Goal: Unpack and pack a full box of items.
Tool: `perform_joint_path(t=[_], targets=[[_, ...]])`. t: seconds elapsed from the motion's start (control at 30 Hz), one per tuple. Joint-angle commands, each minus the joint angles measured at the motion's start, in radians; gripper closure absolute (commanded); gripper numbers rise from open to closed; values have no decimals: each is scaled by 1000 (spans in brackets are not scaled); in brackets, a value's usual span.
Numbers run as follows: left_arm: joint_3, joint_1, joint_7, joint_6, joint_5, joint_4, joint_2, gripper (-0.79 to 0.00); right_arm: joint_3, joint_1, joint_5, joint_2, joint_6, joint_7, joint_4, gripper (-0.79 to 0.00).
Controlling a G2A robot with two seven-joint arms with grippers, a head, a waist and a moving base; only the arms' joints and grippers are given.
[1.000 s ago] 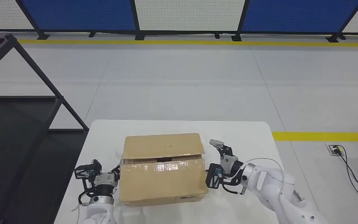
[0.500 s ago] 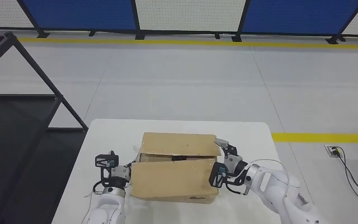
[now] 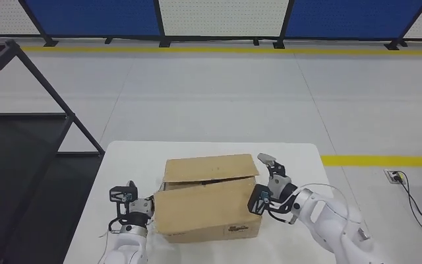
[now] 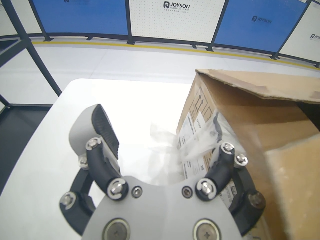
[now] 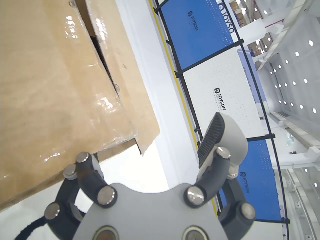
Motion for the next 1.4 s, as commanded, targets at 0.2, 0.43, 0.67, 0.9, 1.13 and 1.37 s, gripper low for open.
perform_joint_path(t=[0.2, 0.43, 0.67, 0.9, 1.13, 1.37], targets=[[5, 5, -1, -1, 13, -2, -3, -785, 114, -71, 4, 14, -8, 88, -59, -785], [19, 20, -3, 3, 39, -24, -6, -785, 207, -141, 15, 24, 27, 42, -115, -785], [23, 22, -24, -30, 66, -31, -6, -785, 243, -178, 1, 27, 57, -13, -161, -785], [-2, 37, -45, -116, 86, -22, 2, -785, 237, -172, -28, 27, 37, 0, -197, -785], [-66, 100, -30, -196, 57, 10, 13, -785, 192, -123, -44, 21, 4, 43, -219, -785], [-211, 218, 94, -367, -134, 68, 28, -785, 138, -71, -46, 12, -10, 60, -189, -785]])
